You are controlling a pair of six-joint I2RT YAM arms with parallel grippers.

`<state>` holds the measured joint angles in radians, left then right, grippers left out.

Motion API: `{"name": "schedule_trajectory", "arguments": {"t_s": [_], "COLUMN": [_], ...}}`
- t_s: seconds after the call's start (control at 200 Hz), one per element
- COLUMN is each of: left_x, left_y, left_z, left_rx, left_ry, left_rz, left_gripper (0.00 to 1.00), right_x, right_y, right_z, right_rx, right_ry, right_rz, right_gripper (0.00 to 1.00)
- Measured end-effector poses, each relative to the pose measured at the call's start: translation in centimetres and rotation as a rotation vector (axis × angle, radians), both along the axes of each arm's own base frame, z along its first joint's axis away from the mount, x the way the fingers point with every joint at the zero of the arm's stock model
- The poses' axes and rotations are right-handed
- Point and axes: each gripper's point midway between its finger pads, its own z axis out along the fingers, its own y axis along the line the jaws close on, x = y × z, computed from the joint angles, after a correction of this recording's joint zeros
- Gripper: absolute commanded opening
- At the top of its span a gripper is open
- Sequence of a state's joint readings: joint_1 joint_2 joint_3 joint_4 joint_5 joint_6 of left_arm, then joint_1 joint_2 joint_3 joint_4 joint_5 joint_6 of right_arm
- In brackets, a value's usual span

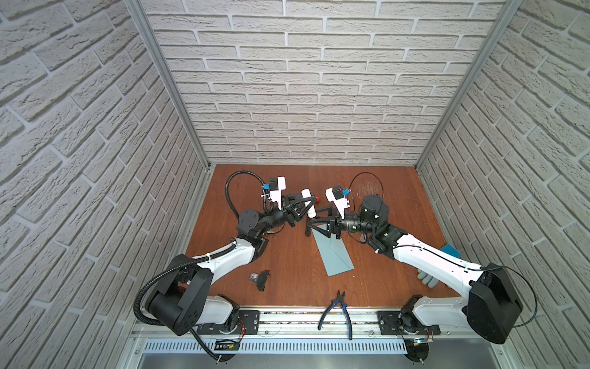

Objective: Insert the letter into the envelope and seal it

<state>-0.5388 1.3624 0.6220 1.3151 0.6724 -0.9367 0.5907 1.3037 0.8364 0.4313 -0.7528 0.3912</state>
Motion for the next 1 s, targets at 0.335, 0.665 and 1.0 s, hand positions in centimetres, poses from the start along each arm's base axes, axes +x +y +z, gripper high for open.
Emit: {"name": "schedule_trajectory", "arguments": {"t_s": [0.335, 0.665, 1.0], "left_x": [-0.4, -0.1, -1.7], "left_y": [-0.5, -0.5, -1.8], "left_z": [0.2, 0.4, 0.5], "left_rx": [-0.006, -0.025, 0.005], "left_ry": [-0.013, -0.020, -0.043], "left_rz": [-0.019, 0.024, 0.125], "left_gripper": [0.00, 0.00, 0.00], "right_x": [0.4, 0.6, -1.1], "right_y": [-0.1, -0.6, -2.3], "right_z": [0.0, 0.3, 0.4], "right_rx": [0.013, 0.004, -0.108], "right_ry": [0.012, 0.007, -0.106], "right_rz": [0.000, -0.047, -0.252], "right_gripper": [0.26, 0.18, 0.09]}}
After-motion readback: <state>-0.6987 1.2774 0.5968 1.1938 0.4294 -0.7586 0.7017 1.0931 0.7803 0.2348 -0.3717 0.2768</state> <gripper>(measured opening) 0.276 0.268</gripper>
